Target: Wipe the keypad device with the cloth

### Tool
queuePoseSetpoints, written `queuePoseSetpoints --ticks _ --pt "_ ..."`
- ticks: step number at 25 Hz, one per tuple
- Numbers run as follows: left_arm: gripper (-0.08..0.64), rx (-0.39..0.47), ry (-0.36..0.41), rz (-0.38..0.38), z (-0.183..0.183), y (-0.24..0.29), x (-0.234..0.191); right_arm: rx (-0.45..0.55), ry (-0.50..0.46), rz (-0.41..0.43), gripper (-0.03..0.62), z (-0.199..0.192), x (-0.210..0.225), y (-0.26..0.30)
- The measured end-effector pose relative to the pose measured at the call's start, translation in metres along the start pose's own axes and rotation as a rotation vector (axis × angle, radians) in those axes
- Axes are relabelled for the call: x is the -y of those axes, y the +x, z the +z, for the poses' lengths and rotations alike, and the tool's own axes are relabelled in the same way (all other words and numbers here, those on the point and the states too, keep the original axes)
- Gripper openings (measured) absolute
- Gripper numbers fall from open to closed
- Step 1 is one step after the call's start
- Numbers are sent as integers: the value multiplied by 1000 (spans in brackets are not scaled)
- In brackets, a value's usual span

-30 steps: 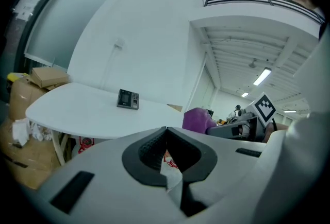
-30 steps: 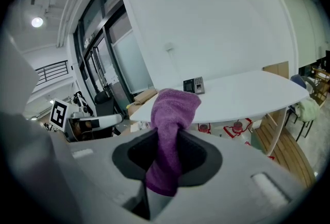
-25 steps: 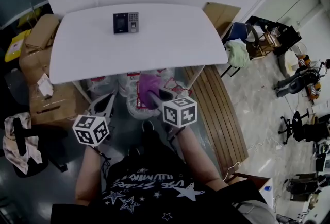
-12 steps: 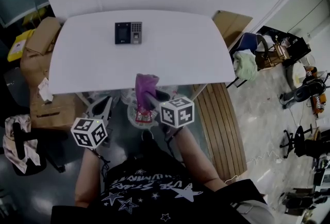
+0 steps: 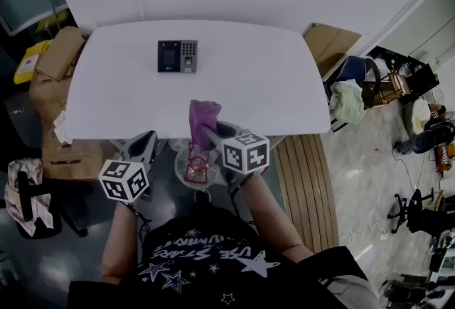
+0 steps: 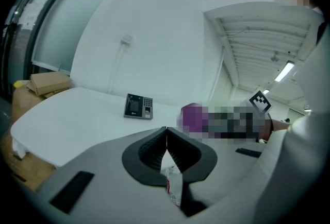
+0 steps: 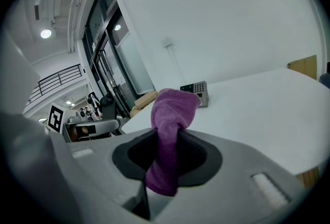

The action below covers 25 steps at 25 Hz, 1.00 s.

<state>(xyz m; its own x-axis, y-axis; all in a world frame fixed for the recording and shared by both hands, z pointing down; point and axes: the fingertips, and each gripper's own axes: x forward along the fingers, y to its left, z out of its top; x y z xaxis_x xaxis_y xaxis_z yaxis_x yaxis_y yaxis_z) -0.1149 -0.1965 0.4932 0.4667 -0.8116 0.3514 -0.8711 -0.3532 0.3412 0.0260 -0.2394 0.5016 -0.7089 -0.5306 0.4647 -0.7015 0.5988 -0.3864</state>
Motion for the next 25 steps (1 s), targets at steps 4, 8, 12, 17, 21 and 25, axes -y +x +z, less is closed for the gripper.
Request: queuePoseSetpoints --ticks 4,8,12,17,21,25 --pt "9 3 6 17 9 15 1 2 -14 26 98 14 15 7" --pt "9 12 5 37 16 27 3 -6 -32 52 98 24 25 11" --pt "9 23 -1 52 20 34 6 -29 -52 72 98 26 31 15" --pt "9 15 4 66 21 35 6 -37 -53 84 98 29 36 18" --pt "9 14 4 69 25 39 -5 -43 -50 86 98 31 35 28" --pt "9 12 -2 55 29 49 -17 -48 -42 69 98 33 40 39"
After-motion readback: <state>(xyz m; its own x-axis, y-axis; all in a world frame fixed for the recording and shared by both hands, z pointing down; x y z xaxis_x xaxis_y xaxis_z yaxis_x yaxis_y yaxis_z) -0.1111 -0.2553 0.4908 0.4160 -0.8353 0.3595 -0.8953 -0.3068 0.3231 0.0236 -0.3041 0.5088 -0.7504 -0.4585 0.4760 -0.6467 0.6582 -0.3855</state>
